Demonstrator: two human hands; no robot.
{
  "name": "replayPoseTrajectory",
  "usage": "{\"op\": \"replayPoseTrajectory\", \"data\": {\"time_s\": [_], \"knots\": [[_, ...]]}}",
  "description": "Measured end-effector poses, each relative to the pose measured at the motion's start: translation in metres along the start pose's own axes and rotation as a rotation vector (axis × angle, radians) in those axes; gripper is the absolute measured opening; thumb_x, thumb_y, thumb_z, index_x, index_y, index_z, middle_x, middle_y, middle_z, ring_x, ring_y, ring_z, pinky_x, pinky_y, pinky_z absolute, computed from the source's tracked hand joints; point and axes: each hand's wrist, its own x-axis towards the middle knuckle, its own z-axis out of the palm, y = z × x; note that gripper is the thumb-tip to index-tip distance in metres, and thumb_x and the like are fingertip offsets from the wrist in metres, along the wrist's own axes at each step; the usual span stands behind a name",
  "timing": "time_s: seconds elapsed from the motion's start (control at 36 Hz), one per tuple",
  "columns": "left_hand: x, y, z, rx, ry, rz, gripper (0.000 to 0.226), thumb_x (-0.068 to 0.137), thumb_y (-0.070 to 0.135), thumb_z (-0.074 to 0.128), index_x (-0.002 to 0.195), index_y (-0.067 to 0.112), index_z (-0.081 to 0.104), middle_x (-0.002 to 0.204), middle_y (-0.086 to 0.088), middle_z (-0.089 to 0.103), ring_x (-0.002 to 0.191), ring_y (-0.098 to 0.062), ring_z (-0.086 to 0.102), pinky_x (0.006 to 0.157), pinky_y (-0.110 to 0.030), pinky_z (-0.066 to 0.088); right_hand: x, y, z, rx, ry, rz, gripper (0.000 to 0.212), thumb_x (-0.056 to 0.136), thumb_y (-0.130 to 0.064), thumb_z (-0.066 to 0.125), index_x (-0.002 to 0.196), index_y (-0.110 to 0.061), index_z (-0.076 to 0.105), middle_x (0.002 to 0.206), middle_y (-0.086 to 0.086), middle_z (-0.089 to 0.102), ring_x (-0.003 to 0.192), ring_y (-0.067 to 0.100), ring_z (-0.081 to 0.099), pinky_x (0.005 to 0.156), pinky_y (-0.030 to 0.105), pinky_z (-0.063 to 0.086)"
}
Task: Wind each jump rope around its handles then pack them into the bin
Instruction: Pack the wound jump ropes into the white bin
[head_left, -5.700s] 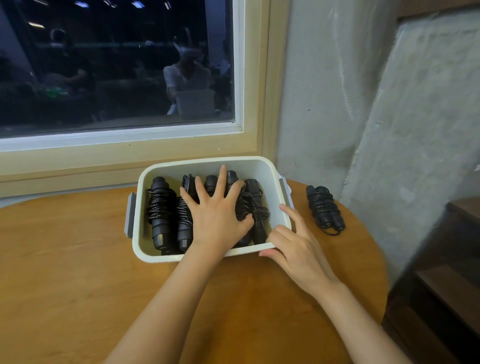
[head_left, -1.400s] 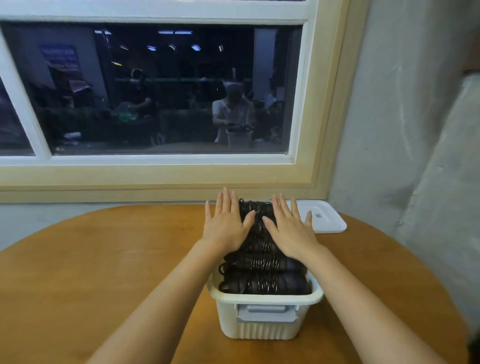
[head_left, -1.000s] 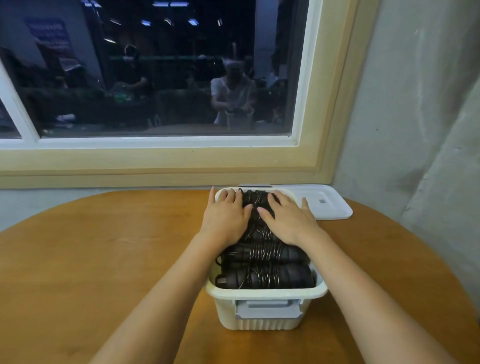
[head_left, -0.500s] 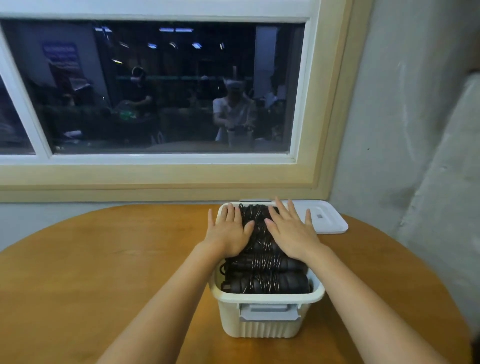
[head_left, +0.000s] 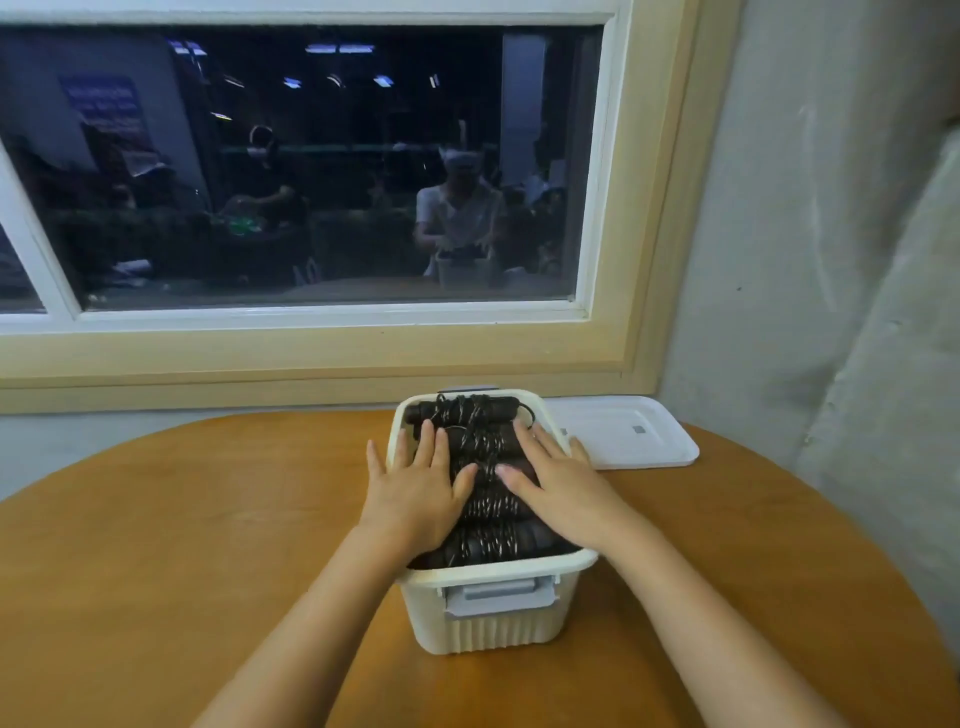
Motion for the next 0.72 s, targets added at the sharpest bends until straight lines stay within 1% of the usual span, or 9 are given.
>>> {"op": "replayPoseTrajectory", "data": {"time_s": [0.08, 0.14, 0.19, 0.28, 0.36, 0.5, 0.58, 0.64, 0.72], "knots": [[0.013, -0.012, -0.002, -0.002, -0.005, -0.058, 0.069, 0.101, 0.056, 0.005, 0.157, 0.018, -0.006, 0.165, 0.0, -0.013, 0.15, -0.031, -0.015, 0.115, -0.062, -0.009, 0.019, 0.0, -0.003, 0.518, 0.123, -0.082, 0.056, 0.106, -0.042, 0.033, 0.158, -0.03, 0.016, 0.161, -0.012, 0.018, 0.149, 0.01, 0.01, 0.115, 0.023, 0.011], [0.019, -0.019, -0.002, 0.0, -0.01, -0.091, 0.067, 0.101, 0.056, 0.005, 0.158, 0.021, -0.006, 0.164, 0.003, -0.014, 0.148, -0.037, -0.018, 0.113, -0.066, -0.009, 0.036, 0.021, 0.001, 0.631, 0.287, -0.028, 0.048, 0.108, -0.032, 0.033, 0.155, -0.024, 0.028, 0.156, -0.01, 0.029, 0.145, 0.006, 0.022, 0.111, 0.02, 0.017], [0.022, -0.025, -0.002, -0.012, -0.017, -0.102, 0.066, 0.101, 0.056, 0.005, 0.157, 0.024, -0.008, 0.163, 0.008, -0.017, 0.147, -0.043, -0.019, 0.113, -0.067, -0.008, 0.056, 0.056, 0.009, 0.431, 0.398, 0.085, 0.046, 0.108, -0.03, 0.032, 0.154, -0.022, 0.031, 0.161, -0.004, 0.028, 0.149, 0.015, 0.023, 0.119, 0.031, 0.02], [0.028, -0.031, -0.001, -0.019, -0.02, -0.089, 0.065, 0.101, 0.056, 0.006, 0.157, 0.027, -0.01, 0.162, 0.012, -0.019, 0.146, -0.045, -0.017, 0.114, -0.066, -0.005, 0.078, 0.103, 0.025, 0.062, 0.205, 0.213, 0.052, 0.109, -0.03, 0.029, 0.158, -0.023, 0.015, 0.167, -0.002, 0.006, 0.154, 0.023, 0.001, 0.123, 0.049, 0.012], [0.033, -0.035, -0.001, -0.02, -0.018, -0.078, 0.065, 0.101, 0.056, 0.007, 0.157, 0.028, -0.01, 0.161, 0.013, -0.02, 0.147, -0.044, -0.016, 0.116, -0.064, -0.003, 0.087, 0.125, 0.036, -0.156, 0.021, 0.215, 0.058, 0.109, -0.033, 0.029, 0.159, -0.026, 0.001, 0.167, -0.003, -0.005, 0.153, 0.023, -0.009, 0.123, 0.053, 0.003], [0.04, -0.039, -0.001, -0.024, -0.022, -0.058, 0.065, 0.101, 0.056, 0.008, 0.157, 0.028, -0.009, 0.161, 0.013, -0.02, 0.148, -0.043, -0.015, 0.117, -0.061, -0.002, 0.095, 0.139, 0.047, -0.285, 0.083, 0.185, 0.054, 0.104, -0.041, 0.042, 0.154, -0.024, 0.029, 0.159, 0.0, 0.031, 0.148, 0.021, 0.025, 0.121, 0.05, 0.013], [0.041, -0.04, -0.001, -0.043, -0.023, -0.048, 0.064, 0.102, 0.055, 0.009, 0.157, 0.026, -0.007, 0.162, 0.011, -0.016, 0.148, -0.043, -0.013, 0.121, -0.055, 0.004, 0.091, 0.145, 0.049, -0.327, 0.206, 0.146, 0.029, 0.099, -0.042, 0.052, 0.123, -0.027, 0.057, 0.127, -0.004, 0.056, 0.124, 0.018, 0.049, 0.111, 0.039, 0.032], [0.04, -0.04, -0.002, -0.053, -0.024, -0.042, 0.064, 0.102, 0.054, 0.01, 0.157, 0.026, -0.006, 0.163, 0.01, -0.014, 0.148, -0.043, -0.012, 0.122, -0.051, 0.006, 0.082, 0.149, 0.047, -0.338, 0.257, 0.12, 0.014, 0.096, -0.043, 0.057, 0.097, -0.029, 0.055, 0.112, -0.006, 0.058, 0.11, 0.017, 0.051, 0.098, 0.032, 0.036], [0.037, -0.039, -0.003, -0.072, -0.026, -0.035, 0.063, 0.103, 0.053, 0.011, 0.158, 0.026, -0.004, 0.164, 0.011, -0.012, 0.149, -0.042, -0.011, 0.121, -0.048, 0.01, 0.067, 0.156, 0.044, -0.319, 0.342, 0.07, 0.017, 0.093, -0.037, 0.065, 0.085, -0.029, 0.053, 0.103, -0.007, 0.059, 0.099, 0.016, 0.05, 0.088, 0.029, 0.037]]}}
